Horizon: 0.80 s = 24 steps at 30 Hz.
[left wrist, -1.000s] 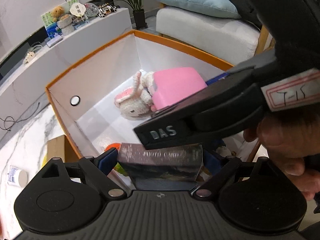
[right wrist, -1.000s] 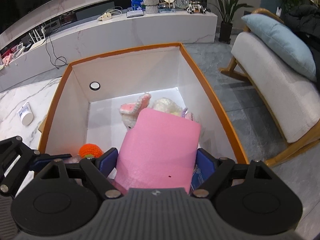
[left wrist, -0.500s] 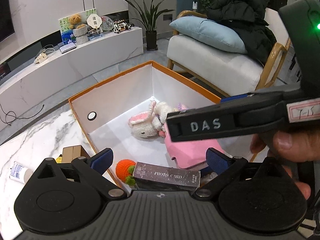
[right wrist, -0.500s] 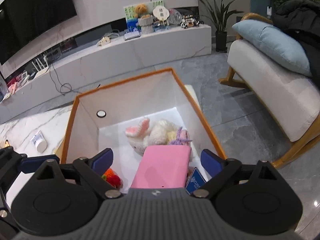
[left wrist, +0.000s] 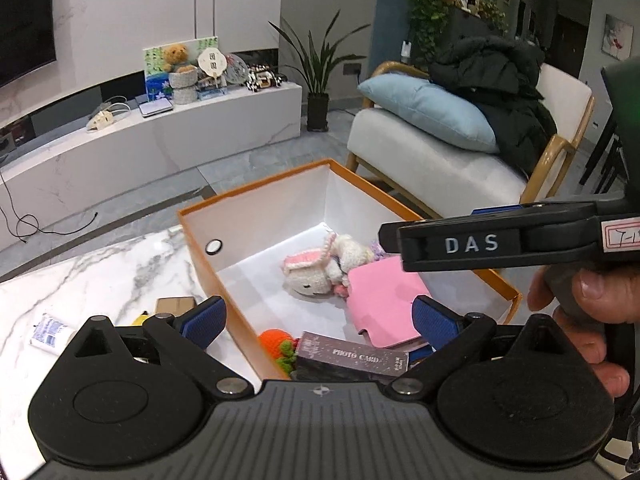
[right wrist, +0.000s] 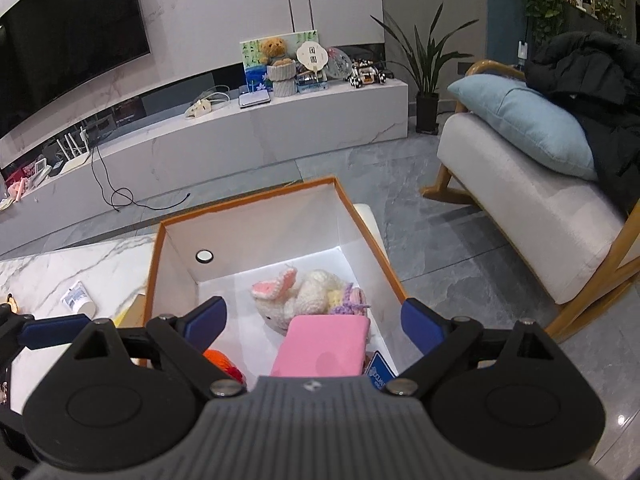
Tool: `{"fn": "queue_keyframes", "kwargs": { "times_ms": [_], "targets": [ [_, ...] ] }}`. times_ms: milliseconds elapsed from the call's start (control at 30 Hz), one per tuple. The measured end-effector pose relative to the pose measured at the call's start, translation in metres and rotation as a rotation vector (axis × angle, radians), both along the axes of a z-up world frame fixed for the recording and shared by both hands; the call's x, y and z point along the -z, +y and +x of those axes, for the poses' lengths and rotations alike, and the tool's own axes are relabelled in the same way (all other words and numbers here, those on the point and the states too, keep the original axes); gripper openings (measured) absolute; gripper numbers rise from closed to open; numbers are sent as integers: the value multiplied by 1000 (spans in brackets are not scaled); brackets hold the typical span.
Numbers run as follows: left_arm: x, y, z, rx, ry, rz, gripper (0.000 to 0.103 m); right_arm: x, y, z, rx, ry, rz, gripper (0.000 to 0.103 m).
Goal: Organize objects
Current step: 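Open both tools to release the pink cloth and photo-card box into the box, then grasp the white plush with the red-striped hat with the left tool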
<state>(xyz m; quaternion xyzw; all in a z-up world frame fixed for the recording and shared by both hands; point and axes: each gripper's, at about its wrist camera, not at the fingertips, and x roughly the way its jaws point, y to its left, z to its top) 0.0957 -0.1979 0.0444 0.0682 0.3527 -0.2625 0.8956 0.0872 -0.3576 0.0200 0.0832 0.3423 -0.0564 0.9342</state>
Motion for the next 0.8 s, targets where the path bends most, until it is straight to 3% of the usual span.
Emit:
{"fn": "queue_keyframes", "kwargs": {
  "times_ms": [400,800],
  "targets": [
    [-12,73,-20,-51,-40,-54,103,-20,54,-18,-115,-50,-86,94],
    [24,136,-33,-100,-13,-91,103,-17,120,-33,-282,-59,-173,94]
  ]
}}
